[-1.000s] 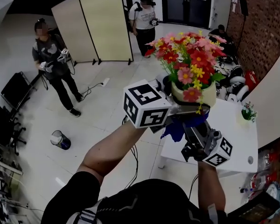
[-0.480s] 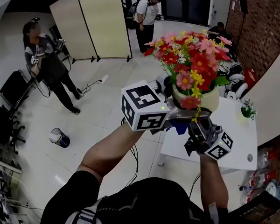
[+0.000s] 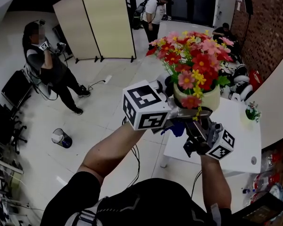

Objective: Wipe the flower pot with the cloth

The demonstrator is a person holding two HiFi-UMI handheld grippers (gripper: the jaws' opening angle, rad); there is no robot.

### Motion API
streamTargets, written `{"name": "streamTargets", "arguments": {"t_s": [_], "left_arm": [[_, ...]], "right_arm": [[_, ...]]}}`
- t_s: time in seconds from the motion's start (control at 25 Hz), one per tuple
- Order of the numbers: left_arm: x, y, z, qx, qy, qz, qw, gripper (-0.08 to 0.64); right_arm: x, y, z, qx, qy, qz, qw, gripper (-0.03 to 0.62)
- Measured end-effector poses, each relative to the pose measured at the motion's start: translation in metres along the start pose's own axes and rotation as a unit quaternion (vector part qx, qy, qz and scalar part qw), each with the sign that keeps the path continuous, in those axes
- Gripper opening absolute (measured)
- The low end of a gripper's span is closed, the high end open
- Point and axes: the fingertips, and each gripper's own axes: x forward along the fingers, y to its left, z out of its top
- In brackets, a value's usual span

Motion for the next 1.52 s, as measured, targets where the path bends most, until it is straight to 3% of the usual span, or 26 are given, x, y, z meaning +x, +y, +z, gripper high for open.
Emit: {"name": "streamTargets", "arguments": {"t_s": [0.28, 0.44, 0.68, 0.84, 0.96, 1.2, 1.28, 1.44, 1.52], "left_arm": [[0.006, 0.009, -0.010, -0.035, -0.019, 0.003, 0.9992, 0.580], [0.007, 0.021, -0.017, -0.023, -0.011, 0.025, 0.9994, 0.580], [-0.007, 0.032, -0.018, -0.027, -0.017, 0.034, 0.9989, 0.580], [-0.020, 0.036, -0.034, -0.025, -0.008, 0.053, 0.9982, 0.580], [-0.040, 0.046, -0.042, -0.025, -0.006, 0.066, 0.9975, 0.580], [-0.066, 0.051, -0.077, -0.052, 0.004, 0.090, 0.9945, 0.580], [-0.068, 0.051, -0.092, -0.058, 0.012, 0.094, 0.9938, 0.581], [-0.070, 0.044, -0.119, -0.071, 0.026, 0.076, 0.9942, 0.580], [-0.069, 0.040, -0.128, -0.067, 0.028, 0.069, 0.9950, 0.580]], "right_arm": [[-0.031, 0.020, 0.007, 0.003, -0.023, 0.000, 1.000, 0.064], [-0.043, 0.031, 0.017, 0.002, -0.032, 0.012, 0.999, 0.064], [-0.042, 0.040, 0.021, -0.023, 0.004, -0.007, 1.000, 0.064], [-0.048, 0.047, 0.036, -0.050, 0.023, -0.043, 0.998, 0.064], [-0.063, 0.032, 0.036, -0.112, 0.073, -0.100, 0.986, 0.064], [-0.088, -0.008, 0.042, -0.175, 0.158, -0.249, 0.939, 0.064], [-0.095, -0.014, 0.043, -0.183, 0.169, -0.269, 0.931, 0.064], [-0.097, -0.018, 0.035, -0.166, 0.170, -0.281, 0.930, 0.064], [-0.097, -0.021, 0.028, -0.178, 0.186, -0.286, 0.923, 0.064]]}}
